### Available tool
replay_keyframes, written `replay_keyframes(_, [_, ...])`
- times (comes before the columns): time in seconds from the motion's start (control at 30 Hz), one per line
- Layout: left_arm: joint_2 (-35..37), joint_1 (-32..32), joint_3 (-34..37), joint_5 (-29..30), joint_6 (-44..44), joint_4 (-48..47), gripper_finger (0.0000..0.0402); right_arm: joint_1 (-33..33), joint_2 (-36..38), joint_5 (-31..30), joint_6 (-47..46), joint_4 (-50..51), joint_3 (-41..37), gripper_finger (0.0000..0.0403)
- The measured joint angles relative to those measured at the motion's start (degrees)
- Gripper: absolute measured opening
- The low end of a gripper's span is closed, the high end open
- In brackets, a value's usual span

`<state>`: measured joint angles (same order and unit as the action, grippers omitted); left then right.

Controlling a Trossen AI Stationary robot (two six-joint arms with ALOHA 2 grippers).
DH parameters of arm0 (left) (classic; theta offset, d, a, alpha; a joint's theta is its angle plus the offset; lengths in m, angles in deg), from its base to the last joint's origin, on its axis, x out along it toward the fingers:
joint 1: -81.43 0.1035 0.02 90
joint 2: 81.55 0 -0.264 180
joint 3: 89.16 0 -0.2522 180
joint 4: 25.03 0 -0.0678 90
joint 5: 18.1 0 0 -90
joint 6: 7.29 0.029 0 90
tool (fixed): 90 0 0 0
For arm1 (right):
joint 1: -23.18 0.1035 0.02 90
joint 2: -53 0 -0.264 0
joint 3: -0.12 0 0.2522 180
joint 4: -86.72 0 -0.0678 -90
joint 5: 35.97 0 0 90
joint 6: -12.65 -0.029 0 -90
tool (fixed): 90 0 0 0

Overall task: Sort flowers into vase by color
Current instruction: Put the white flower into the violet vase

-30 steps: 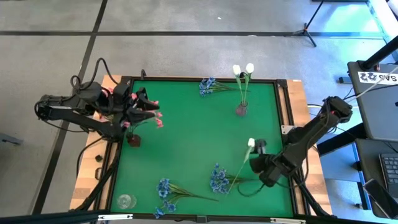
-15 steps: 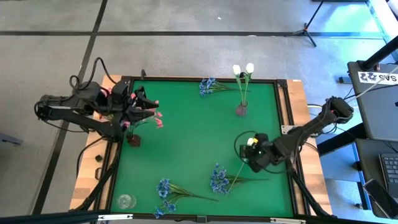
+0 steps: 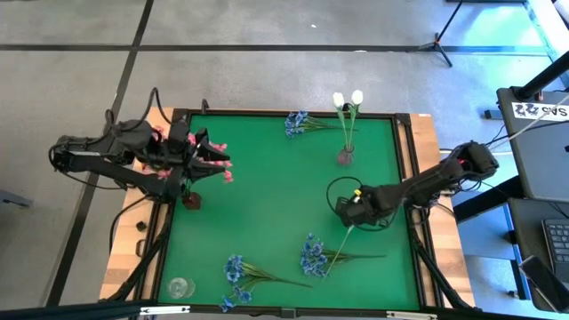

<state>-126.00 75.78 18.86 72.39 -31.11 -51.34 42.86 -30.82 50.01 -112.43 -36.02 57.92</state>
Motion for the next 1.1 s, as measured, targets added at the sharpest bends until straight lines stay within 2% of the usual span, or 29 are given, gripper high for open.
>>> replay_keyframes(0.1, [0.02, 0.0, 0.0, -0.06, -0.04, -0.86, 0.0174, -0.81, -0.94, 1.81, 0.81, -4.1, -1.73, 0.0185])
replay_keyframes(0.17, [0.02, 0.0, 0.0, -0.09, -0.04, -0.84, 0.0174, -0.97, -1.65, 1.9, 0.85, -4.67, -1.94, 0.016])
replay_keyframes(0.33, [0.24, 0.0, 0.0, -0.09, 0.31, -0.83, 0.0174, -0.89, -1.86, -0.71, 1.78, -4.58, -1.92, 0.0059])
replay_keyframes(0.4, [0.31, -0.02, 0.0, -0.12, 0.35, -0.74, 0.0174, -1.01, -1.9, -2.76, 4.23, -4.53, -1.48, 0.0018])
replay_keyframes(0.5, [0.26, -0.02, 0.0, -0.14, 0.38, -0.8, 0.0174, -1.01, -0.89, -8.19, 6.43, -4.16, 0.6, 0.0018])
replay_keyframes(0.6, [0.28, -0.02, 0.0, -0.14, 0.38, -0.76, 0.0174, -1.01, 1.54, -17.21, 11.82, -3.04, 3.85, 0.0011])
replay_keyframes(0.8, [0.26, -0.02, 0.0, -0.13, 0.4, -0.8, 0.0174, -1.49, 8.52, -34.43, 37.41, -3.38, 11.11, 0.0009])
replay_keyframes(0.9, [0.26, -0.02, 0.0, -0.13, 0.4, -0.8, 0.0174, -2.08, 11.98, -39.79, 54.33, -4.93, 14.49, 0.0005])
replay_keyframes(1.0, [0.28, 0.0, 0.0, -0.13, 0.4, -0.71, 0.0174, -3.39, 15.22, -41.44, 74.23, -11.08, 16.96, 0.0005])
replay_keyframes(1.1, [0.7, 0.0, 0.0, 0.12, 0.4, -0.82, 0.0174, -4.52, 19.02, -38.13, 93.73, -21.39, 17.69, 0.0004])
